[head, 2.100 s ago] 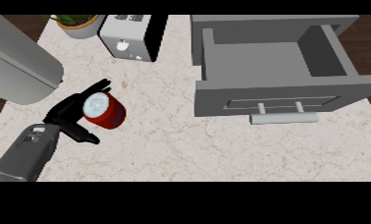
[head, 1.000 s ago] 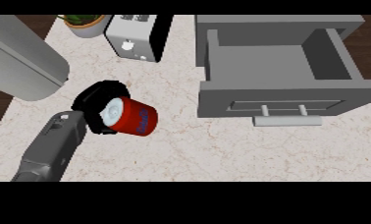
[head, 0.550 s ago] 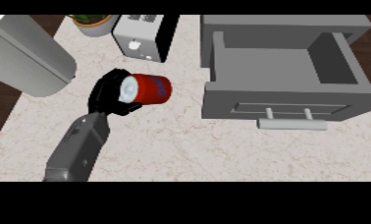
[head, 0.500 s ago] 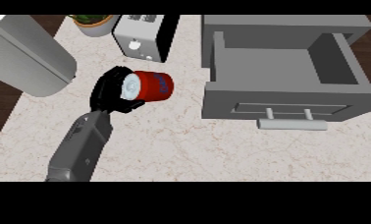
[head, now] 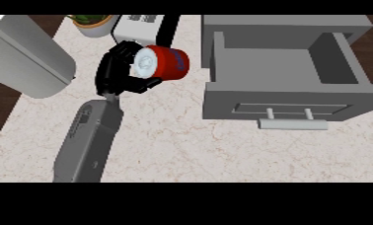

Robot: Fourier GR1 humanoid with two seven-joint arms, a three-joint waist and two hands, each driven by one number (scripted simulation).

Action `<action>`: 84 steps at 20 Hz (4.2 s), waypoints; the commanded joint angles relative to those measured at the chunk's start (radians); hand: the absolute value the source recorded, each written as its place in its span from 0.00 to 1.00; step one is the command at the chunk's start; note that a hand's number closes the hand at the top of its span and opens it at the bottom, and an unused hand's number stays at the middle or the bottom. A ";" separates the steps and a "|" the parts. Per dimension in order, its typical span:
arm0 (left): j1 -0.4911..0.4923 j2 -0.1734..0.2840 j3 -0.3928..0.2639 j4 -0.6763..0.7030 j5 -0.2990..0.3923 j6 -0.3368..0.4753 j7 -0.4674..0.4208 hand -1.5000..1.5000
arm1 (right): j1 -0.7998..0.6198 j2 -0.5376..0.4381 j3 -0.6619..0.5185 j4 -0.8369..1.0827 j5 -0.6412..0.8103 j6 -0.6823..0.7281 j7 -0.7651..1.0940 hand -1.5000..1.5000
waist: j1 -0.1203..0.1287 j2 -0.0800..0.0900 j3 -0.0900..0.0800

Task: Pick up the can, place it into the drawer and close the drawer

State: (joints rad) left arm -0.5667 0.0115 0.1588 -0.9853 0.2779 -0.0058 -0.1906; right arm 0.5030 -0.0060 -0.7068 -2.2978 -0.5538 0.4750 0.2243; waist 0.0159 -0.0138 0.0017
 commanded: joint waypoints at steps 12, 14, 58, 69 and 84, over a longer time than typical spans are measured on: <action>-0.136 0.001 -0.172 -0.349 -0.048 0.310 0.357 1.00 | -0.077 -0.018 0.016 0.048 0.047 -0.014 0.003 0.00 | -0.020 0.013 -0.002; -0.226 -0.011 -0.239 -0.309 -0.031 0.425 0.375 1.00 | 0.008 0.005 0.027 0.038 0.011 0.035 -0.052 0.00 | -0.034 0.012 -0.001; -0.832 -0.011 -0.608 0.496 0.512 0.656 0.113 1.00 | -0.152 -0.015 0.049 0.016 0.012 -0.024 0.076 0.00 | -0.097 0.031 0.000; -0.814 -0.011 -0.716 0.539 0.602 0.747 0.048 0.00 | -0.209 -0.016 0.085 -0.013 0.064 -0.064 0.113 0.00 | -0.108 0.037 0.000; -0.813 -0.011 -0.745 0.539 0.712 0.776 -0.029 0.00 | -0.201 -0.067 0.005 -0.090 0.108 -0.002 0.024 0.00 | -0.112 0.034 0.000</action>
State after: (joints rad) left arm -1.3953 0.0002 -0.5985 -0.4534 0.9673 0.7755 -0.1786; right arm 0.2970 -0.0580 -0.6718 -2.3218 -0.5090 0.4377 0.3102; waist -0.0900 0.0194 0.0019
